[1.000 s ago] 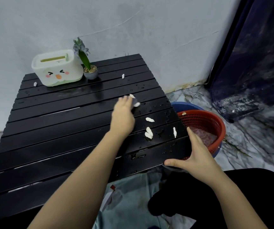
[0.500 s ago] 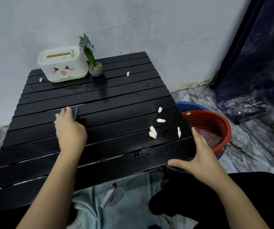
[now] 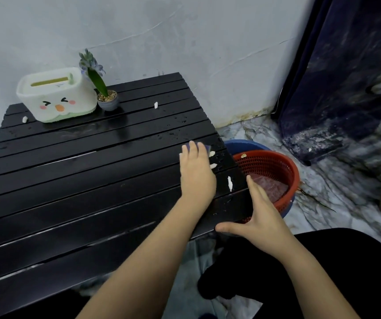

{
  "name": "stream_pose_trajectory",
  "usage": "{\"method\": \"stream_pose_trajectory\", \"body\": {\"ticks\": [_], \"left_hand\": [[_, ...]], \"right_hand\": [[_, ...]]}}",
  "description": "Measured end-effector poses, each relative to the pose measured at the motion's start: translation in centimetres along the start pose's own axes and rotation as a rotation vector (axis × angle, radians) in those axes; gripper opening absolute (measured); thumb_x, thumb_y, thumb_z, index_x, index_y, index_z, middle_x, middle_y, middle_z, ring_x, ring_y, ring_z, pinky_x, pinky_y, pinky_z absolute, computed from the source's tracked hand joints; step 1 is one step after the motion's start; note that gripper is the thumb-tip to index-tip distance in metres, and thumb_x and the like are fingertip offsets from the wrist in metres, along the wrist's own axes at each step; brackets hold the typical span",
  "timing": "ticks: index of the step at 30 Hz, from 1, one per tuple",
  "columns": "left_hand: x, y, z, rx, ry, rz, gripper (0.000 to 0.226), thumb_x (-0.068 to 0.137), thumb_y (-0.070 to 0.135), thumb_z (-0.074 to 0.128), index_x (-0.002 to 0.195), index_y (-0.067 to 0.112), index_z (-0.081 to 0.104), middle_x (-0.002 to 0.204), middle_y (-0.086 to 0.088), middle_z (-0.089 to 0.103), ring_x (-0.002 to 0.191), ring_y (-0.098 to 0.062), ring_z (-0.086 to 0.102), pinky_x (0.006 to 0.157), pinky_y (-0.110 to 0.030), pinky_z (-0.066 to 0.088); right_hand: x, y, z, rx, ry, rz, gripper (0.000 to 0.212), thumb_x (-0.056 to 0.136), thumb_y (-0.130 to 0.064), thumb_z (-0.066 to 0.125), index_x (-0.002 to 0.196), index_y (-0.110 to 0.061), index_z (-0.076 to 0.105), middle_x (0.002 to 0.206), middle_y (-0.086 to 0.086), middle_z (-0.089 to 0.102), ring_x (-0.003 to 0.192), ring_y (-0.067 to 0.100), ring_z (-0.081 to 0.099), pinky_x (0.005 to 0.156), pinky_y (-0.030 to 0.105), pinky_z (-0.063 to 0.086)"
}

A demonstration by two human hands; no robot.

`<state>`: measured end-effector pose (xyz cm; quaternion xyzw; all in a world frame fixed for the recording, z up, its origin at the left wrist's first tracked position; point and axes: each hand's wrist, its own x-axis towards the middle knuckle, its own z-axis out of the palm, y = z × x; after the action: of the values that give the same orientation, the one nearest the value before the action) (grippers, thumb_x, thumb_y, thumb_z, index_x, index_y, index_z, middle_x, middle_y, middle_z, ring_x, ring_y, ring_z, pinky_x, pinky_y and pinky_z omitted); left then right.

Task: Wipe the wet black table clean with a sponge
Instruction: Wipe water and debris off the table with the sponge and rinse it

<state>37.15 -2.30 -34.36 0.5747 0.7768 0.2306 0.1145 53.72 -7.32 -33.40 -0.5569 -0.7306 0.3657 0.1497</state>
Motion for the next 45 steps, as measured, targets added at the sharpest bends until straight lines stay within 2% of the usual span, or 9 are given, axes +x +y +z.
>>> {"method": "stream_pose_trajectory", "body": {"ticks": [6, 12, 15, 18, 19, 23, 36, 42, 45], "left_hand": [[3.4, 1.7, -1.6, -0.366, -0.203, 0.141, 0.05, 0.083, -0.01, 0.042, 0.129, 0.003, 0.056, 0.131, -0.018, 0.059, 0.124, -0.032, 0.053, 0.104, -0.034, 0.041], [-0.5, -8.2, -9.6, -0.326, 0.011, 0.178, 0.057, 0.086, -0.013, 0.044, 0.139, 0.007, 0.049, 0.141, -0.008, 0.053, 0.131, -0.013, 0.046, 0.11, -0.008, 0.026], [-6.0, -14.0, -13.1, -0.138, -0.041, 0.328, 0.062, 0.087, -0.013, 0.043, 0.143, 0.015, 0.045, 0.151, -0.002, 0.04, 0.143, -0.014, 0.032, 0.118, -0.021, 0.018], [-9.1, -21.6, -13.1, 0.122, -0.39, 0.29, 0.067, 0.098, 0.009, 0.034, 0.124, 0.07, 0.039, 0.162, 0.008, 0.013, 0.15, -0.014, 0.004, 0.118, -0.053, 0.021], [-10.8, -22.9, -13.5, 0.186, -0.455, 0.319, 0.062, 0.099, 0.018, 0.03, 0.135, 0.068, 0.023, 0.162, 0.012, 0.005, 0.15, -0.013, -0.002, 0.113, -0.06, 0.025], [-17.9, -22.1, -15.6, 0.146, -0.38, 0.475, 0.052, 0.099, 0.019, 0.026, 0.149, 0.005, 0.029, 0.16, -0.003, 0.022, 0.149, -0.025, 0.017, 0.12, -0.043, 0.017], [-8.5, -9.2, -6.2, 0.017, -0.461, 0.846, 0.072, 0.088, -0.012, 0.038, 0.153, 0.017, 0.023, 0.161, 0.002, 0.017, 0.15, -0.015, 0.003, 0.121, -0.044, 0.013], [-7.6, -8.6, -7.0, -0.409, -0.336, 0.511, 0.05, 0.1, -0.001, 0.04, 0.147, 0.015, 0.038, 0.155, 0.004, 0.034, 0.147, -0.013, 0.021, 0.12, -0.046, 0.019], [-7.6, -10.8, -9.6, -0.293, -0.246, 0.496, 0.042, 0.097, 0.021, 0.049, 0.139, 0.026, 0.051, 0.158, 0.008, 0.028, 0.15, -0.016, 0.008, 0.121, -0.049, 0.004]], "right_hand": [[0.1, 0.2, 0.1, 0.021, 0.013, -0.02, 0.149, 0.04, -0.081, 0.075, 0.158, -0.021, 0.005, 0.154, -0.015, 0.019, 0.142, -0.004, 0.012, 0.113, 0.016, 0.013], [-0.2, 0.5, 0.2, 0.017, 0.01, -0.017, 0.147, 0.042, -0.076, 0.079, 0.158, -0.023, 0.005, 0.161, -0.009, 0.016, 0.147, 0.006, 0.017, 0.115, 0.023, 0.017], [-0.1, 0.4, 0.2, 0.009, 0.001, -0.02, 0.147, 0.044, -0.073, 0.079, 0.158, -0.021, 0.003, 0.163, -0.005, 0.014, 0.148, 0.008, 0.014, 0.115, 0.023, 0.015], [-0.2, 0.3, 0.2, 0.013, 0.002, -0.038, 0.139, 0.051, -0.06, 0.086, 0.157, -0.019, 0.006, 0.162, -0.004, 0.017, 0.143, 0.001, 0.015, 0.11, 0.018, 0.013], [-0.3, 0.3, 0.2, 0.014, 0.001, -0.038, 0.136, 0.053, -0.056, 0.088, 0.157, -0.019, 0.007, 0.161, -0.004, 0.019, 0.139, -0.002, 0.016, 0.108, 0.017, 0.013], [-0.2, 0.3, 0.3, -0.004, -0.002, -0.021, 0.14, 0.052, -0.06, 0.086, 0.158, -0.016, 0.006, 0.163, -0.002, 0.016, 0.147, 0.009, 0.016, 0.109, 0.018, 0.013], [-0.5, 0.3, 0.3, 0.05, 0.044, -0.06, 0.135, 0.049, -0.054, 0.09, 0.157, -0.019, 0.017, 0.145, -0.014, 0.032, 0.122, -0.012, 0.024, 0.096, 0.001, 0.019], [-0.8, 0.1, 0.2, 0.101, 0.052, -0.059, 0.134, 0.045, -0.061, 0.082, 0.156, -0.025, 0.017, 0.136, -0.022, 0.025, 0.126, -0.01, 0.023, 0.103, 0.013, 0.02], [-0.7, 0.2, 0.2, 0.08, 0.038, -0.05, 0.136, 0.047, -0.062, 0.084, 0.157, -0.023, 0.012, 0.145, -0.02, 0.024, 0.132, -0.008, 0.019, 0.108, 0.015, 0.016]]}}
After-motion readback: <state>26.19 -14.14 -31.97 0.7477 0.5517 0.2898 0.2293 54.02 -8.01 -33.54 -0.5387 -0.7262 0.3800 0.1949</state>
